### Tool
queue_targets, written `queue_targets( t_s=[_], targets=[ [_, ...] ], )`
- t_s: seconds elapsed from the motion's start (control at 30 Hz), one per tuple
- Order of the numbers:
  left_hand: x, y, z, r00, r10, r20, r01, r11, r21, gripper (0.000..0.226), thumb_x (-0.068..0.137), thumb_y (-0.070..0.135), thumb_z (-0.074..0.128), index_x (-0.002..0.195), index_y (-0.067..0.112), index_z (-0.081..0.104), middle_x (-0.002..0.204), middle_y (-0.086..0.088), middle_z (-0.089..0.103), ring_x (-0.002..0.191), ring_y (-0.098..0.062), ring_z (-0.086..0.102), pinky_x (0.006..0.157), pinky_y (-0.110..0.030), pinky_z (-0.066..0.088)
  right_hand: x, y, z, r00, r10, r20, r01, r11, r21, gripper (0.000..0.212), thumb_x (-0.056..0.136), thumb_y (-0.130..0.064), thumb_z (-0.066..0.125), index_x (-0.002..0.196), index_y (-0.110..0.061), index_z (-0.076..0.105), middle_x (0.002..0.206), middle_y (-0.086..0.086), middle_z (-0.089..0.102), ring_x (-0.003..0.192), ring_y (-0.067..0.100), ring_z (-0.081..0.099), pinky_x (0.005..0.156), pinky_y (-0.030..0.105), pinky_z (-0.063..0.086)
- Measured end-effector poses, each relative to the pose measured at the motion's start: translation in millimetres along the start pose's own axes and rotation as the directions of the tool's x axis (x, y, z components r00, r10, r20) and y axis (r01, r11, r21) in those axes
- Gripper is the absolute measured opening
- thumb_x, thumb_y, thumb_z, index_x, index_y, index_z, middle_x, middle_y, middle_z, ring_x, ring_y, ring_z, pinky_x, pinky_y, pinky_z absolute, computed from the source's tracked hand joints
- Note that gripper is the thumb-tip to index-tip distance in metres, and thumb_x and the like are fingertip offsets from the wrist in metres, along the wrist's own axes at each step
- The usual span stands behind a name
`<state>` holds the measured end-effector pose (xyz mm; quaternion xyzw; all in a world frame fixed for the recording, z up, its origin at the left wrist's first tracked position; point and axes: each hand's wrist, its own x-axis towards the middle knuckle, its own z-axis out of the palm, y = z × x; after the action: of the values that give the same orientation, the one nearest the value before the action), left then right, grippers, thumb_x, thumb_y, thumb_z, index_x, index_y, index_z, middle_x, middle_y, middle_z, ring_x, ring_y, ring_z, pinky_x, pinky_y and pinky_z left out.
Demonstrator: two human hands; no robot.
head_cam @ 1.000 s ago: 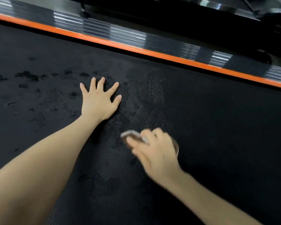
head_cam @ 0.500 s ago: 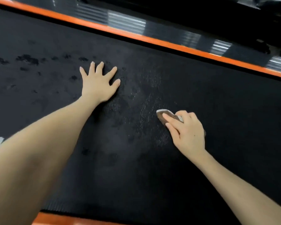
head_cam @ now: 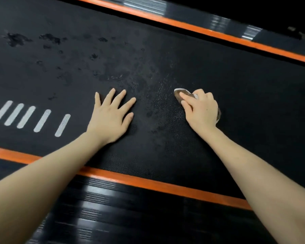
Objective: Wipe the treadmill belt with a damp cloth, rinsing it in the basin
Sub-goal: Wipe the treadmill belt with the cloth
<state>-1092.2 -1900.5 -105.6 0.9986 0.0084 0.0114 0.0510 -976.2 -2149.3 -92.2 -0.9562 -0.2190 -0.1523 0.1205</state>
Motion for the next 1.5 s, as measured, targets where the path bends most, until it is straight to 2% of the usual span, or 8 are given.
queue_targets(
  t_s=[0.1, 0.3, 0.37, 0.53, 0.77, 0.97, 1.23, 1.5],
  targets=[
    [2.3, -0.1, 0.3, 1.000, -0.005, -0.003, 0.005, 1.000, -0.008, 0.067, 0.089, 0.053, 0.009, 0.144, 0.028, 0.036, 0.152, -0.009, 0.032, 0.141, -0.036, 0.021, 0.110, -0.064, 0.009, -34.6, -46.1, -11.5, 0.988, -0.142, 0.061, 0.142, 0.990, -0.005, 0.028, 0.084, -0.035, 0.050, 0.103, -0.026, 0.068, 0.087, 0.011, 0.057, 0.071, 0.035, 0.051, 0.057, 0.039, 0.043],
    [0.2, -6.3, 1.9, 1.000, 0.003, -0.027, -0.003, 1.000, -0.028, 0.065, 0.089, 0.053, 0.008, 0.145, 0.030, 0.032, 0.154, -0.006, 0.028, 0.143, -0.033, 0.017, 0.112, -0.061, 0.007, -81.9, -57.1, -32.5, 0.777, -0.597, 0.198, 0.545, 0.796, 0.264, 0.032, 0.089, -0.039, 0.047, 0.113, -0.032, 0.067, 0.099, 0.002, 0.062, 0.075, 0.028, 0.051, 0.062, 0.036, 0.043],
    [0.9, -6.2, 2.6, 0.999, 0.004, -0.034, -0.005, 0.999, -0.036, 0.066, 0.089, 0.053, 0.007, 0.145, 0.031, 0.033, 0.154, -0.005, 0.028, 0.143, -0.033, 0.017, 0.113, -0.060, 0.006, -65.6, -35.9, -24.5, 0.828, -0.540, 0.153, 0.511, 0.838, 0.189, 0.032, 0.088, -0.039, 0.047, 0.111, -0.031, 0.068, 0.096, 0.005, 0.062, 0.072, 0.030, 0.051, 0.061, 0.038, 0.046],
    [0.4, -2.2, 3.2, 0.999, -0.002, -0.034, 0.001, 1.000, -0.018, 0.072, 0.084, 0.055, 0.000, 0.147, 0.033, 0.028, 0.156, -0.004, 0.022, 0.144, -0.031, 0.012, 0.113, -0.058, 0.003, -44.0, -35.0, -7.6, 0.997, -0.070, 0.013, 0.069, 0.995, 0.066, 0.026, 0.085, -0.031, 0.055, 0.103, -0.027, 0.073, 0.090, 0.008, 0.060, 0.070, 0.034, 0.050, 0.058, 0.045, 0.049],
    [-0.8, -3.8, 3.8, 0.999, 0.003, -0.037, -0.002, 1.000, 0.008, 0.051, 0.100, 0.045, 0.019, 0.149, 0.033, 0.019, 0.158, -0.003, 0.014, 0.145, -0.029, 0.006, 0.114, -0.056, 0.002, -96.2, -57.0, -33.2, 0.845, -0.488, 0.220, 0.443, 0.868, 0.223, 0.036, 0.090, -0.042, 0.042, 0.116, -0.034, 0.067, 0.102, 0.001, 0.059, 0.080, 0.026, 0.049, 0.070, 0.036, 0.042],
    [-0.2, -3.7, 3.4, 1.000, 0.007, -0.025, -0.006, 1.000, 0.026, 0.055, 0.098, 0.053, 0.015, 0.149, 0.034, 0.017, 0.159, -0.002, 0.012, 0.146, -0.027, 0.005, 0.114, -0.055, 0.002, -93.6, -20.7, -29.6, 0.945, -0.315, 0.091, 0.298, 0.941, 0.162, 0.034, 0.089, -0.041, 0.044, 0.114, -0.034, 0.067, 0.097, 0.001, 0.059, 0.076, 0.024, 0.048, 0.064, 0.040, 0.047],
    [-1.2, -2.4, -0.4, 0.999, -0.018, 0.031, 0.018, 1.000, 0.006, 0.060, 0.092, 0.058, 0.010, 0.149, 0.038, 0.015, 0.159, 0.002, 0.009, 0.146, -0.023, 0.001, 0.116, -0.052, 0.000, -80.9, -27.2, -18.0, 0.909, -0.414, 0.052, 0.396, 0.896, 0.201, 0.034, 0.089, -0.043, 0.044, 0.110, -0.034, 0.069, 0.096, -0.001, 0.059, 0.076, 0.021, 0.047, 0.064, 0.035, 0.043],
    [2.2, -5.3, -16.3, 0.991, -0.028, 0.132, 0.053, 0.980, -0.194, 0.049, 0.101, 0.025, 0.035, 0.146, 0.038, 0.023, 0.158, 0.008, 0.009, 0.146, -0.016, -0.001, 0.115, -0.044, -0.004, -11.0, -75.2, 13.1, 0.910, -0.389, 0.142, 0.365, 0.915, 0.171, 0.028, 0.094, -0.040, 0.051, 0.120, -0.040, 0.062, 0.109, 0.000, 0.056, 0.089, 0.025, 0.045, 0.078, 0.043, 0.043]
  ],
)
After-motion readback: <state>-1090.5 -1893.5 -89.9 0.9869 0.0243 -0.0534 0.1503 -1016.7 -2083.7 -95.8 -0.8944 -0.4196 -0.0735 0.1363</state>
